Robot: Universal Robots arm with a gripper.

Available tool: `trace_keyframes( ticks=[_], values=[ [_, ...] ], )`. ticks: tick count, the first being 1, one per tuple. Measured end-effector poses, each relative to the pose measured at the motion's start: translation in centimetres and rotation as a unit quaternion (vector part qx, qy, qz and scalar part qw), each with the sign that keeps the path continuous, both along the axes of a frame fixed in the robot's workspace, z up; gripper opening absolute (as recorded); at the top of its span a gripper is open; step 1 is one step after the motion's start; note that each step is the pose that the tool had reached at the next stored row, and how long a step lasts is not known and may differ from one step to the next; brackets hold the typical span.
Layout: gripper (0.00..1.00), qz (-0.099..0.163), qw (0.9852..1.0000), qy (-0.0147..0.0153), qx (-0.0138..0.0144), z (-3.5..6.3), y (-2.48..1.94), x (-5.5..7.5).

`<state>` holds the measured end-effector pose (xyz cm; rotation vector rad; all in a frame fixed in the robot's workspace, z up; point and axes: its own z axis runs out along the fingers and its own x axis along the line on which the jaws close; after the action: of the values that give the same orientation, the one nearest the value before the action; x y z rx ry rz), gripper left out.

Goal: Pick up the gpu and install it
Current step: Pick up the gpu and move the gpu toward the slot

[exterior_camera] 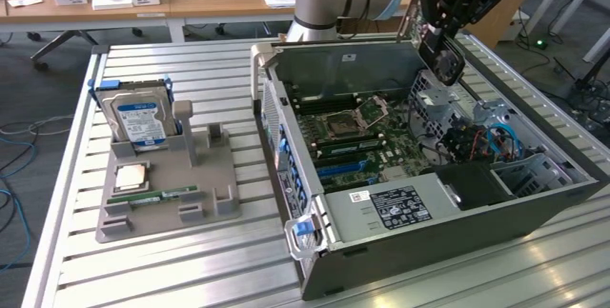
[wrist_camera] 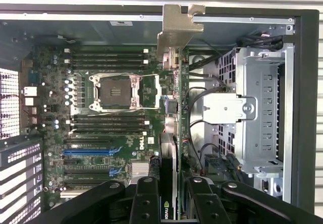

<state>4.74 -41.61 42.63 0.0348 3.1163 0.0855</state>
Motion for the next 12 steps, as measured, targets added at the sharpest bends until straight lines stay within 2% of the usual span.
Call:
trace_keyframes(
  ticks=[5,12],
  values=[
    [0.26,0.000,1.0000,0.0000,0.0000,-0.01,0.00,0.59],
    [0.26,0.000,1.0000,0.0000,0.0000,-0.01,-0.27,1.00]
  ],
)
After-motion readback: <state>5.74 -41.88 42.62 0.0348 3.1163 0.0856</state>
